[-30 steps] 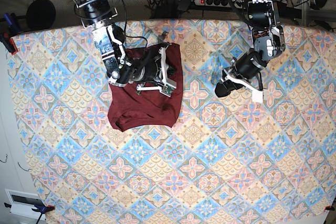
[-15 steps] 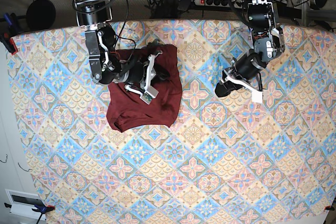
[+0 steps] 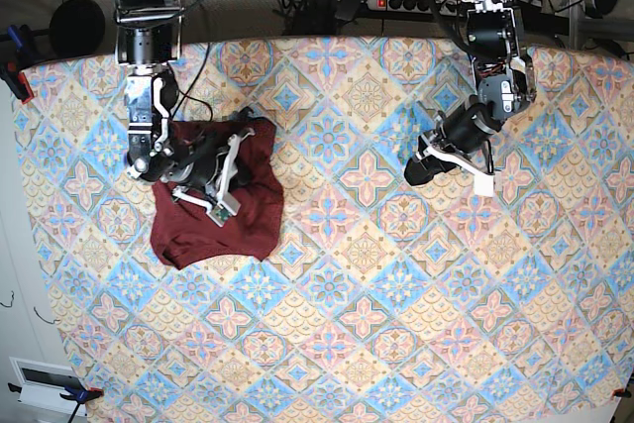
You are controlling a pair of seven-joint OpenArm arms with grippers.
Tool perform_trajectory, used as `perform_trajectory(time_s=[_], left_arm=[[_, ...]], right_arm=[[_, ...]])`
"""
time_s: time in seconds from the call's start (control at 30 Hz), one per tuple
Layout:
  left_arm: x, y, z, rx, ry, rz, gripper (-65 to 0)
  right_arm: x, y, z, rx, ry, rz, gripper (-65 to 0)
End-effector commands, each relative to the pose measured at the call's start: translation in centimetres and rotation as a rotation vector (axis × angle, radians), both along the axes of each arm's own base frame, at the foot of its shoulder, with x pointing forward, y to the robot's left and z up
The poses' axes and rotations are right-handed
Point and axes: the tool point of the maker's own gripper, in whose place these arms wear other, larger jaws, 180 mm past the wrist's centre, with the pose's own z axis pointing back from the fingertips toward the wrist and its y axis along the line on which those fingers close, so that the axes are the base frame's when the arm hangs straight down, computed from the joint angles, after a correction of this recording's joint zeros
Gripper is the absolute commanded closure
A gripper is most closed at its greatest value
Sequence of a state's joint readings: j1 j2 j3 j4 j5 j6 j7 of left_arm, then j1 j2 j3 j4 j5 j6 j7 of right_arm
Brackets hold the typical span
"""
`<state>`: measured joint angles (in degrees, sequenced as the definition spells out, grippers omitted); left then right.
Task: Layout the t-shirt on the table in an organized manner, then fold the t-shirt properly
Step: 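Drag the folded shirt with the right gripper toward the table edge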
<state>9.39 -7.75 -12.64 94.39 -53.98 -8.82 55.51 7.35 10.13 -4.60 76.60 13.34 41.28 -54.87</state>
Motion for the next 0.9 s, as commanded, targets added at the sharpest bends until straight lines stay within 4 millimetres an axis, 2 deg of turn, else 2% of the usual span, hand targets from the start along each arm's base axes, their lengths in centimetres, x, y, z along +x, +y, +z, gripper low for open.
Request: perform_trajectory(time_s=[0.0,0.13,0.37,0.5,0.57,0.8,0.87], left_arm=[[0.7,0.1,1.2,-0.006,-0.046,0.000,0.0],[0.7,0.0,1.2,-0.006,-0.045,-0.001,0.0],[0.7,0.0,1.2,-0.006,-0.045,-0.001,0.0],[0.7,0.0,1.2,-0.006,-0.045,-0.001,0.0],[0.7,0.0,1.2,-0.006,-0.045,-0.003,0.0],[0.2,-2.6,1.0,-0.018,-0.036,-0.075,0.0],[0.2,-2.8,0.9,-0.019,-0.036,-0.081,0.0]], right_arm=[[-0.1,-3.2,-0.6,-0.133,0.039,-0.022,0.0],[1.0,-4.2,0.3,-0.154,0.014,-0.028,0.0],[1.5,-4.2,1.0,-0.158,-0.004,-0.026,0.0],[2.8,-3.4,3.8,-0.162,-0.104,-0.006,0.0],[2.6,-3.0,4.6,-0.169,-0.130,0.009,0.0],[2.4,-3.2,5.4,-0.188,-0.146,0.011,0.0],[2.4,-3.1,5.5,-0.188,-0.149,0.012,0.0]])
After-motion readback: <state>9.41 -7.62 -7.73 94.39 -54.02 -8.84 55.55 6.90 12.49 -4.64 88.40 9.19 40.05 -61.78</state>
